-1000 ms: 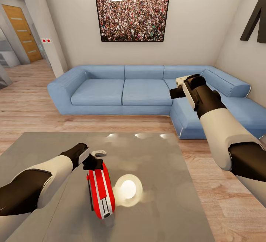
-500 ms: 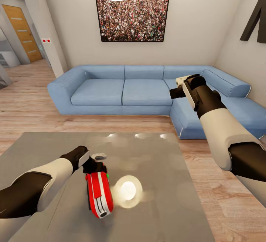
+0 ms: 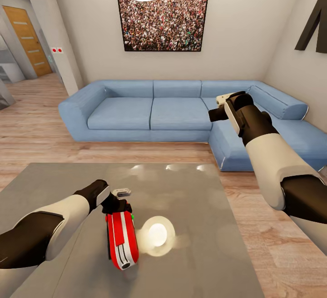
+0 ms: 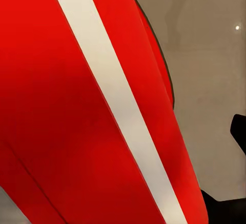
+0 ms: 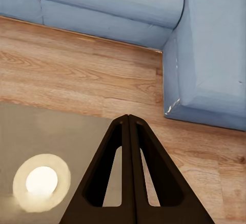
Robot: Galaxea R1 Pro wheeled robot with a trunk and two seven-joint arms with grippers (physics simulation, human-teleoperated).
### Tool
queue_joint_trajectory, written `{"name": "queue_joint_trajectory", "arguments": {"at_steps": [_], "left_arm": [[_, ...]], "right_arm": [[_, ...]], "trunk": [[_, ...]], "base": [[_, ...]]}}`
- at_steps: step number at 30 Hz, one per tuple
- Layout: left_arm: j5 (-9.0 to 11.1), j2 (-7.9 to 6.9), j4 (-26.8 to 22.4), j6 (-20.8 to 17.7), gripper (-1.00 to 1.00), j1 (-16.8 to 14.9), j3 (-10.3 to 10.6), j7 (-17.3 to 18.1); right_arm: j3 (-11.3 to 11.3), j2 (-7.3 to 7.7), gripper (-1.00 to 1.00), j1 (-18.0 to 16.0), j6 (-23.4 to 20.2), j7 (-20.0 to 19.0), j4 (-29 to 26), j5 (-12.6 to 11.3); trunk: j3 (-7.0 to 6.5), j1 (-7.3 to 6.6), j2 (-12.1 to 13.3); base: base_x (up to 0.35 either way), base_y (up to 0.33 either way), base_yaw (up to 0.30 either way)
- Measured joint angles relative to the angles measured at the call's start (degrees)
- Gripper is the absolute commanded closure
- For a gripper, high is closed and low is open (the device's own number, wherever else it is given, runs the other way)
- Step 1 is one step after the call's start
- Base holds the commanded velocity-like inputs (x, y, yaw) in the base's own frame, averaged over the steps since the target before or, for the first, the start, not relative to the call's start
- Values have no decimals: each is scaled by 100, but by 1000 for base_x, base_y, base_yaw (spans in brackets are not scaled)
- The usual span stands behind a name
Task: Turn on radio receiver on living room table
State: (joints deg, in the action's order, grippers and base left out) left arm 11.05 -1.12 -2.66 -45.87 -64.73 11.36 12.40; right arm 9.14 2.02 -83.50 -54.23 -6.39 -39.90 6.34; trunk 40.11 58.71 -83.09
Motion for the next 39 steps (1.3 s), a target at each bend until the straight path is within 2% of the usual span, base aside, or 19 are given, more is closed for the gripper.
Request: {"name": "queue_joint_trajectory", "arguments": {"at_steps": [11, 16, 24, 28, 39], "left_arm": [[-3, -4, -3, 36, -100, -2, 7, 3], [-70, -2, -3, 365, -100, -9, 103, -4], [-77, -1, 12, 444, -100, -13, 117, -5], [7, -1, 14, 435, -100, 17, 9, 2], [-6, -3, 11, 439, -100, 22, 33, -6]], "right_arm": [[0, 0, 100, 0, 0, 4, 0, 2], [0, 0, 100, 2, 0, 6, 0, 6], [0, 0, 100, 0, 0, 6, 0, 6], [0, 0, 100, 0, 0, 6, 0, 8], [0, 0, 100, 0, 0, 6, 0, 7]], "trunk": [[0, 0, 0], [0, 0, 0], [0, 0, 0], [1, 1, 1], [2, 2, 2]], "base": [[0, 0, 0], [0, 0, 0], [-15, 0, 0], [-171, 0, 0], [-288, 0, 0]]}}
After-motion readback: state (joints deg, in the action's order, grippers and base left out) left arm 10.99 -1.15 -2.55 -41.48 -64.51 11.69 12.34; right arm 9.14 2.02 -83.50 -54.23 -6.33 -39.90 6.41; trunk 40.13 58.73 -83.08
